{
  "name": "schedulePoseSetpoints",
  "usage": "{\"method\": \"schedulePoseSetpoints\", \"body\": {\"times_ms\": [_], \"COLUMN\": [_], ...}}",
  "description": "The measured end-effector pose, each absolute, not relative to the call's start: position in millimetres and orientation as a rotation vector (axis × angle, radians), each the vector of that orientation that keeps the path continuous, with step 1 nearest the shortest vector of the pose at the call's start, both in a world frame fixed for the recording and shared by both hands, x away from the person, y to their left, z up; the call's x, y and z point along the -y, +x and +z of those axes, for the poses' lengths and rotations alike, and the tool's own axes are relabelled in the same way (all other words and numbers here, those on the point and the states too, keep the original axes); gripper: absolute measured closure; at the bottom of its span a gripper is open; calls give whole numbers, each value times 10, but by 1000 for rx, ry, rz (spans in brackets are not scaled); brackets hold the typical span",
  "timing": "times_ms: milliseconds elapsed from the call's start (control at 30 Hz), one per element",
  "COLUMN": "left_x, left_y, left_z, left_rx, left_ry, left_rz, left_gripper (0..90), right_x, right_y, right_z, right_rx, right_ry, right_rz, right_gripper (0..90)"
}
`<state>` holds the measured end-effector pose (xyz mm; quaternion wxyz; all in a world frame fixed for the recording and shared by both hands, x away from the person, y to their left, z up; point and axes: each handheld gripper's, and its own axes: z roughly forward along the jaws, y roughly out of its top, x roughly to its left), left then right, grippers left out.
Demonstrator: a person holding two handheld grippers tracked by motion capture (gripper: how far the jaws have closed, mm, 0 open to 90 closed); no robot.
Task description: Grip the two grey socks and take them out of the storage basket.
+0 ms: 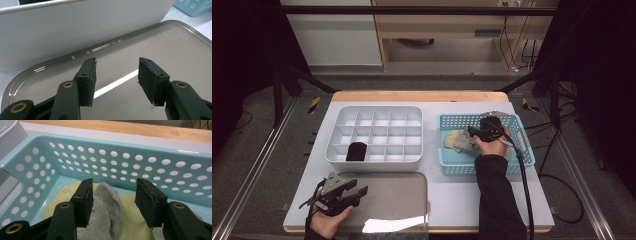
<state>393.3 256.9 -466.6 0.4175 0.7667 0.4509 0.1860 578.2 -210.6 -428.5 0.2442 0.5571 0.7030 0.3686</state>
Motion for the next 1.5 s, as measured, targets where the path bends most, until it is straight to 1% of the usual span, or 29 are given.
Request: {"method": "schedulePoseSetpoints", "body": {"times_ms": [533, 600, 667, 900, 1000, 1167, 1367, 1500], "left_x": [-2569, -2571, -2572, -2575, -2576, -2574, -2573, -2572], "left_y": [3935, 3937, 3937, 3941, 3942, 3943, 3943, 3943], "left_z": [-4669, -4671, -4672, -4676, -4677, -4679, -4679, -4678], "left_rx": [-1130, -1132, -1132, -1135, -1136, -1134, -1136, -1135], "left_ry": [1926, 1926, 1925, 1922, 1923, 1926, 1926, 1926], "left_rz": [467, 466, 464, 460, 460, 459, 460, 461], "left_gripper": [479, 479, 479, 481, 481, 482, 483, 483], "right_x": [2075, 2071, 2071, 2082, 2087, 2103, 2108, 2105], "right_y": [5835, 5838, 5839, 5829, 5828, 5821, 5791, 5745], "right_z": [-4431, -4440, -4446, -4462, -4461, -4440, -4378, -4258], "right_rx": [-1993, -1996, -2003, -1993, -1991, -1980, -1960, -1932], "right_ry": [1557, 1557, 1557, 1564, 1571, 1576, 1551, 1517], "right_rz": [941, 941, 940, 955, 959, 979, 1019, 1095], "right_gripper": [494, 517, 559, 766, 825, 859, 863, 864]}}
